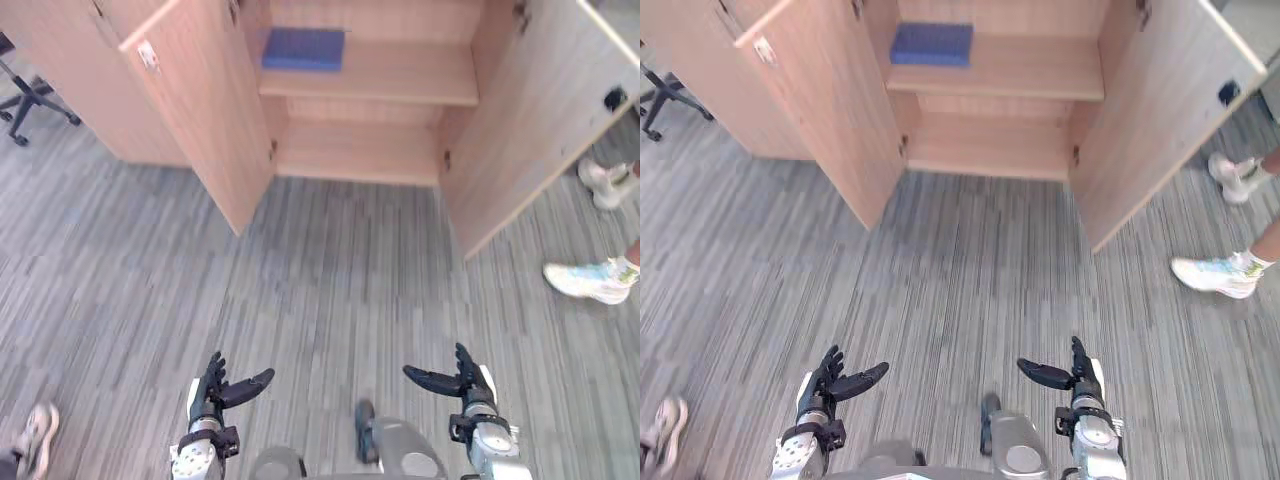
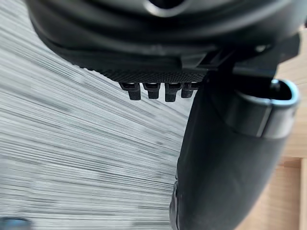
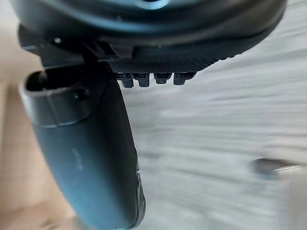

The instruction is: Walk over to the cabinet, pick up the folder, carry it to the office cabinet, place the folder inside the office cabinet, then close the office cabinet door

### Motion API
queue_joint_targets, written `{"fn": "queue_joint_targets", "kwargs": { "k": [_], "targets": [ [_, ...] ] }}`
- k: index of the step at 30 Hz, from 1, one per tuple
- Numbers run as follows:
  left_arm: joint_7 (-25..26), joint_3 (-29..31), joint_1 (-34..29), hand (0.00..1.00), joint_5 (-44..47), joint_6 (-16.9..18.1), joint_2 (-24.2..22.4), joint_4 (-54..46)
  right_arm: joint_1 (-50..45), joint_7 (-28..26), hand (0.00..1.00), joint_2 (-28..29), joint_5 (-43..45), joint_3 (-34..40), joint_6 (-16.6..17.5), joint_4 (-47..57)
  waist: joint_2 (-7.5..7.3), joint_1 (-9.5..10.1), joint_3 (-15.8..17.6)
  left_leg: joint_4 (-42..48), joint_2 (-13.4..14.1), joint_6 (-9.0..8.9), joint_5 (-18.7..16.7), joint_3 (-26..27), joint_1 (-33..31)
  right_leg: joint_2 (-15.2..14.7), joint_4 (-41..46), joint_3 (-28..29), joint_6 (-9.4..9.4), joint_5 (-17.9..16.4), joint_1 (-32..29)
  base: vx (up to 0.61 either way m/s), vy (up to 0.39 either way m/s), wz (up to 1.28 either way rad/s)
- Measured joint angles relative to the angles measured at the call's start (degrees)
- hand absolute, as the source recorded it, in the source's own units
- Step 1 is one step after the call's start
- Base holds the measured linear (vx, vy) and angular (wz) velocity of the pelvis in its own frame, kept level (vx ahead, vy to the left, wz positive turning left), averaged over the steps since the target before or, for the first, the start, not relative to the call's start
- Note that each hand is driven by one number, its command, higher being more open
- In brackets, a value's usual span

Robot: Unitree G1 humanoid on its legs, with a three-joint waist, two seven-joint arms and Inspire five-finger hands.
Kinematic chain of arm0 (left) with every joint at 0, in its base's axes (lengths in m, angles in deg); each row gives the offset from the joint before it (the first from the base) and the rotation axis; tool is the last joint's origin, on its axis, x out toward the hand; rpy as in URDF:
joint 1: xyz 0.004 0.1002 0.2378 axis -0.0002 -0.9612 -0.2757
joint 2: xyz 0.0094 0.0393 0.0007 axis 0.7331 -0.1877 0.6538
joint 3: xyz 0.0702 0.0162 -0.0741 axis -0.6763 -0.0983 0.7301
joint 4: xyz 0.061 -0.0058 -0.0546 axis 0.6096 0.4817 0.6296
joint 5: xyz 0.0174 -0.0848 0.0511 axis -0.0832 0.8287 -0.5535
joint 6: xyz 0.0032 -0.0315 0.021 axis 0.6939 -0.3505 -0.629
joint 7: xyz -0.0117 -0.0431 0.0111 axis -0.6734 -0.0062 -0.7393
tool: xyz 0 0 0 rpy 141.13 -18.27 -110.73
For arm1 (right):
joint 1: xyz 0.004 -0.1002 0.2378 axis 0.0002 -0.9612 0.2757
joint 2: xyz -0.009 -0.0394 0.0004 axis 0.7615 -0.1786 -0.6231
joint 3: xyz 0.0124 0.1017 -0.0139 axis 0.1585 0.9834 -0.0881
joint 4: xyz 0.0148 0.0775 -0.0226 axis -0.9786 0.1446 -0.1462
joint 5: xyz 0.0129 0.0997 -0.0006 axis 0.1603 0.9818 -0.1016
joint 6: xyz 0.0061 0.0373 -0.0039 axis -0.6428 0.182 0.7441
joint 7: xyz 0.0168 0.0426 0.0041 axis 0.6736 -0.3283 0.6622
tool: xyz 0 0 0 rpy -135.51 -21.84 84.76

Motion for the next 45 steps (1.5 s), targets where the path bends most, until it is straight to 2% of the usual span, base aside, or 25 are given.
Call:
{"fn": "queue_joint_targets", "kwargs": {
  "k": [2,5,6,7,9,10,11,13,14,15,17,19,21,22,23,24,25,26,29,31,32,35,37,40,45],
  "targets": [
    [-0.38,-0.06,-0.08,1.00,0.02,0.02,0.00,-0.50,1.25,0.00,1.00,1.11,0.01,-0.19,0.17,0.80,-1.16,1.84,0.63,-3.74,0.60,1.84,-2.77,4.02,-7.08,-0.58,-4.54,2.38,0.15,-0.16,5.00,0.48,0.022,-0.53],
    [-0.47,-0.07,-0.39,1.00,-0.01,-0.22,-0.02,-0.07,3.15,0.17,1.00,0.80,0.45,-0.08,0.24,-0.07,-2.56,3.13,1.33,-29.72,-4.29,-0.03,-1.20,1.78,-13.08,-3.80,-7.52,5.33,2.74,-3.20,10.76,0.60,0.157,-0.55],
    [-0.47,-0.07,-0.70,1.00,0.00,-0.34,-0.15,0.20,3.69,0.32,1.00,0.61,1.18,1.01,0.48,-2.38,-2.05,3.55,0.87,-45.06,-6.14,-0.96,5.04,-1.07,-12.56,-4.54,-8.57,6.63,3.19,-4.61,12.99,0.72,0.273,-0.63],
    [-0.19,0.09,-0.63,1.00,0.00,-0.35,0.03,1.03,4.17,0.88,1.00,0.63,1.60,1.60,0.31,-5.18,-2.69,4.12,0.56,-46.62,-7.03,0.53,14.33,-1.49,-11.53,-5.58,-9.13,8.45,3.93,-5.72,14.57,0.62,0.267,-0.49],
    [0.28,1.00,1.87,1.00,-0.02,-0.36,0.02,2.39,4.15,0.91,1.00,0.80,1.60,1.94,-0.14,-6.70,-4.15,3.31,-0.20,-43.62,-9.54,3.45,10.52,-1.30,-12.57,-8.40,-5.17,9.40,4.29,-5.34,12.60,0.63,0.314,0.03],
    [0.39,1.12,2.07,1.00,-0.02,-0.34,-0.35,2.35,3.57,0.73,1.00,0.90,1.60,2.26,-0.15,-6.95,-4.34,2.98,-0.33,-39.52,-9.80,3.94,6.43,-0.41,-12.53,-9.13,-0.53,10.89,5.18,-5.33,12.02,0.64,0.312,0.02],
    [0.46,1.12,1.91,1.00,-0.02,-0.35,-0.44,2.40,3.45,0.67,1.00,0.93,1.60,2.25,-0.16,-7.33,-4.49,3.13,-0.41,-37.93,-9.80,4.00,4.30,0.24,-11.70,-9.26,3.69,11.68,6.74,-5.34,10.99,0.63,0.280,-0.33],
    [0.51,1.10,1.19,1.00,0.00,-0.44,-0.29,2.68,3.79,0.20,1.00,1.29,1.50,2.11,-0.17,-8.42,-4.64,2.66,-0.31,-37.97,-10.37,4.35,-0.02,1.63,-6.23,-10.03,21.53,12.89,16.62,-1.73,5.44,0.57,0.207,-0.36],
    [0.53,0.99,1.06,1.00,0.00,-0.56,0.21,3.04,3.63,0.08,1.00,1.56,1.47,1.64,-0.17,-8.70,-4.73,1.98,-0.24,-39.96,-11.27,4.49,-1.75,1.68,-1.23,-10.68,35.17,11.93,19.51,-0.30,0.77,0.60,0.146,-0.12],
    [0.69,0.97,0.78,1.00,0.03,-0.55,0.38,3.18,3.52,0.05,1.00,1.56,1.40,0.53,-0.21,-8.86,-4.66,1.31,-0.27,-43.05,-11.79,4.52,-2.66,2.12,4.38,-11.56,44.23,8.99,15.71,-2.47,-3.23,0.58,0.111,-0.13],
    [0.94,0.94,0.14,1.00,0.07,-0.29,0.86,3.15,3.52,-0.07,1.00,1.58,0.91,-1.93,-0.16,-8.73,-4.16,0.55,-0.71,-49.06,-11.58,4.13,-3.04,3.02,11.77,-12.43,46.31,2.57,10.80,-5.28,-9.65,0.42,0.035,-0.24],
    [0.83,0.84,0.80,1.00,0.15,-0.31,1.86,3.38,3.70,-0.32,1.00,1.73,0.75,-2.69,-0.12,-8.60,-3.80,0.00,-0.64,-52.46,-10.77,3.50,-3.28,3.27,16.42,-12.56,40.61,-3.69,8.01,-7.04,-15.39,0.48,-0.015,-0.08],
    [0.86,0.88,1.96,1.00,0.68,-0.30,2.01,4.52,3.50,-0.42,1.00,1.64,0.71,-2.68,-0.16,-9.46,-3.37,-1.02,-0.49,-53.09,-8.97,3.42,-3.31,2.88,19.04,-10.66,23.27,-8.06,7.00,-6.25,-18.44,0.45,-0.124,0.29],
    [0.87,0.95,2.42,1.00,0.71,-0.35,2.16,5.21,3.21,-0.41,1.00,1.53,0.73,-2.60,-0.26,-9.75,-3.42,-1.40,-0.53,-53.58,-8.45,3.16,-3.46,2.22,20.47,-9.39,14.76,-7.72,6.75,-2.97,-19.08,0.65,-0.233,0.50],
    [0.83,0.86,2.18,1.00,0.70,-0.37,2.16,5.45,2.44,-0.40,1.00,1.31,0.72,-2.58,-0.45,-9.87,-4.36,-1.98,-1.09,-53.83,-8.17,0.77,-4.35,1.20,22.59,-7.79,2.87,-6.06,6.56,4.26,-18.25,0.71,-0.271,0.54],
    [0.81,0.66,1.64,1.00,0.69,-0.37,2.15,5.56,1.28,-0.40,1.00,0.91,0.72,-2.57,-0.45,-9.86,-4.61,-2.41,-1.33,-53.55,-8.25,-1.78,-5.86,-0.10,24.42,-7.21,-0.16,-4.30,5.63,14.32,-17.64,0.74,-0.268,0.27],
    [0.86,0.67,2.50,1.00,0.66,-0.64,0.49,7.60,2.41,-0.42,1.00,-0.73,0.45,-1.94,-1.22,-11.53,-1.38,-1.81,-1.70,-51.36,-4.99,-4.44,-6.50,-1.20,25.29,-5.01,5.47,-4.30,2.02,14.13,-18.72,0.60,-0.208,0.13],
    [0.68,0.73,2.60,1.00,0.60,-0.64,0.36,7.65,2.44,-0.42,1.00,-0.69,0.45,-1.76,-1.29,-11.24,-1.52,-2.12,-1.84,-48.56,-4.88,-5.88,-5.63,-2.06,24.05,-5.24,6.69,-4.29,2.22,11.25,-18.71,0.55,-0.221,-0.09],
    [0.69,1.17,2.63,1.00,0.56,-0.59,-1.61,7.26,1.11,-0.46,1.00,-0.27,0.46,-1.15,-1.54,-9.27,-0.85,-2.11,-1.66,-24.20,-0.76,-5.45,3.75,-4.82,15.44,-3.59,6.70,-5.17,1.27,6.63,-13.08,0.50,-0.241,0.08],
    [0.59,0.84,2.25,1.00,0.57,-0.53,-2.98,5.95,-1.34,-0.01,1.00,1.22,0.95,-1.46,-1.44,-5.74,-1.09,-0.14,-1.73,-7.31,3.93,-5.39,-1.23,-4.11,6.88,-1.24,1.57,-4.67,0.02,5.63,-4.52,0.40,-0.140,-0.26],
    [0.59,0.52,2.33,1.00,0.59,-0.53,-3.08,5.91,-1.28,0.04,1.00,1.52,1.10,-1.47,-1.22,-5.46,-1.50,0.44,-1.90,-7.88,4.06,-4.98,-2.20,-3.01,5.44,-1.18,0.52,-4.20,0.04,5.52,-3.38,0.32,-0.085,-0.45],
    [0.23,-0.25,2.55,1.00,0.48,-0.54,-4.17,4.94,-0.38,0.09,1.00,2.33,1.68,0.33,-0.35,-4.74,-1.57,0.73,-2.32,-26.15,2.89,-3.45,-4.17,0.06,2.44,-1.19,-3.66,-2.43,1.03,5.56,1.54,0.31,-0.005,-0.31],
    [0.23,-0.33,2.52,1.00,0.48,-0.52,-4.57,4.65,-0.40,0.12,1.00,1.78,1.75,1.43,-0.25,-5.03,-0.32,0.78,-3.29,-43.71,0.14,-2.41,2.84,-1.68,3.27,-0.89,-4.18,-1.17,2.51,4.95,1.76,0.23,0.112,-0.31],
    [0.81,-0.26,2.35,1.00,0.45,-0.61,-3.54,3.98,-2.45,0.24,1.00,2.66,1.73,2.50,-0.55,-6.08,-2.17,0.73,-4.21,-50.25,-3.69,-1.86,5.05,-0.66,7.07,-3.89,-4.60,0.02,4.72,4.06,2.57,0.28,0.150,-0.04],
    [1.08,0.25,0.98,1.00,0.48,-0.55,-1.41,-2.96,-3.29,-0.01,1.00,3.09,1.71,2.27,-0.63,-8.92,-2.27,0.70,-4.32,-55.88,-6.83,-0.80,6.27,0.22,9.98,-6.20,-6.65,0.77,6.23,4.17,3.74,0.12,0.093,0.01]
  ]
}}
